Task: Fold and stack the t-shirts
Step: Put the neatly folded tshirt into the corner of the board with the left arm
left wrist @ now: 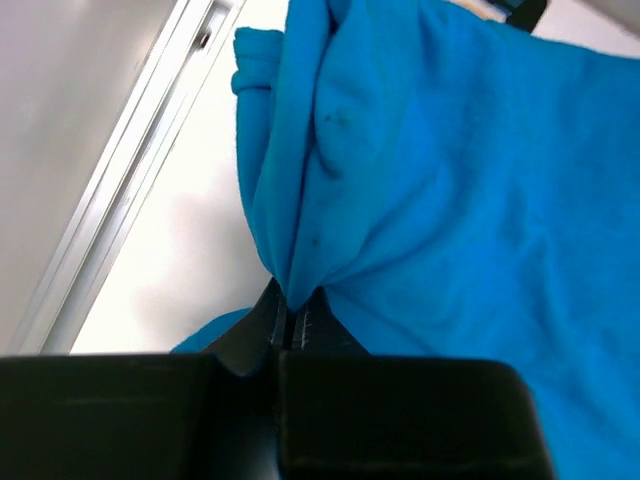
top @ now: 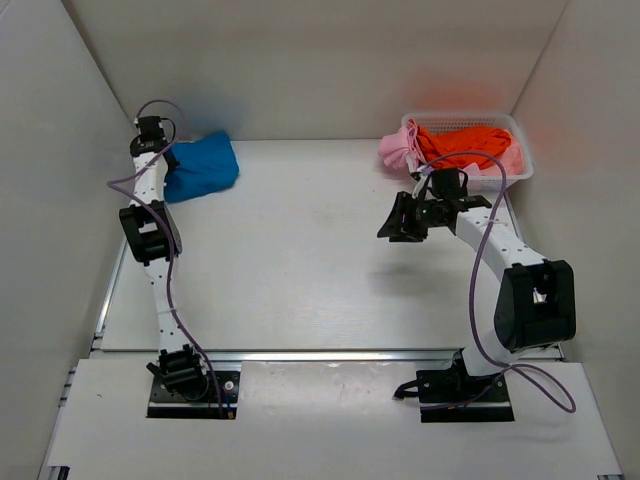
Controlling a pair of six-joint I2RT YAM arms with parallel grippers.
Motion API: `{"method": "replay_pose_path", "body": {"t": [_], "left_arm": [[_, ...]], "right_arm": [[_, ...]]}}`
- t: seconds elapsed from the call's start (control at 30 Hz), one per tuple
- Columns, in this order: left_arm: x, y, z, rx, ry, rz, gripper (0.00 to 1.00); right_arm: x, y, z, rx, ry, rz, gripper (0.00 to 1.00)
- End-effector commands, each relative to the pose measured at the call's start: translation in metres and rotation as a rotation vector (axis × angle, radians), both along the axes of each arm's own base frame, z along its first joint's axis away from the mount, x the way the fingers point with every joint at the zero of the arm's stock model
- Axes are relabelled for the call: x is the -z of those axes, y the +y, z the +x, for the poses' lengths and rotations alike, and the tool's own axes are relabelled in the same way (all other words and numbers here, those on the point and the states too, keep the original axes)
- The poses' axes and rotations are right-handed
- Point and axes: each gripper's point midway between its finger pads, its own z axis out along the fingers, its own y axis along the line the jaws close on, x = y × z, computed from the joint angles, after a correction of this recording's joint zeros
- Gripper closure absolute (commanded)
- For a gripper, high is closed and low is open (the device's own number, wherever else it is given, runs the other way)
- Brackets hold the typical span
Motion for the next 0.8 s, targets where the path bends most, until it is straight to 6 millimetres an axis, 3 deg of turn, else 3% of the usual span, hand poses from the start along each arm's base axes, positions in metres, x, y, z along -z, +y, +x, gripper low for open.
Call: {"method": "replay_pose_path", "body": {"t": [0.0,0.03,0.1,0.3,0.43,0.5,0.6,0.63,0.67,0.7,0.73,0.77], "left_arm": [[-0.027,0.007,0.025,0.046,-0.114,0.046,1.00],[-0.020,0.010,0.024,0.041,-0.096,0.067,0.97],[-0.028,0.013,0.033,0.046,-0.137,0.101,0.90],[-0.039,0.042,0.039,-0.010,-0.187,0.177,0.99],[-0.041,0.067,0.040,-0.040,-0.219,0.203,1.00],[-0.043,0.066,0.044,-0.036,-0.240,0.199,0.97],[-0.055,0.071,0.050,-0.036,-0.294,0.188,0.76],[-0.060,0.069,0.050,-0.025,-0.299,0.180,0.48],[-0.072,0.065,0.052,-0.013,-0.323,0.168,0.12],[-0.078,0.059,0.052,0.008,-0.330,0.150,0.02],[-0.078,0.053,0.051,0.023,-0.321,0.130,0.01],[-0.092,0.043,0.050,0.056,-0.335,0.104,0.01]], "right_arm": [[-0.013,0.009,0.011,0.002,-0.024,0.016,0.60],[-0.016,0.011,0.011,-0.002,-0.030,0.015,0.60],[-0.014,0.011,0.009,-0.009,-0.016,0.006,0.61],[-0.015,0.009,0.002,-0.010,-0.001,-0.008,0.63],[-0.007,0.007,-0.008,0.003,0.032,0.005,0.65],[-0.008,0.008,-0.009,0.004,0.032,0.013,0.67],[-0.004,0.011,-0.010,0.000,0.050,0.013,0.67],[-0.003,0.012,-0.011,-0.006,0.050,0.009,0.68],[-0.006,0.017,-0.009,-0.017,0.042,0.015,0.68],[-0.006,0.016,-0.009,-0.013,0.043,0.013,0.68],[-0.009,0.018,-0.007,-0.012,0.036,0.015,0.67],[-0.013,0.024,-0.008,-0.022,0.029,0.026,0.68]]}}
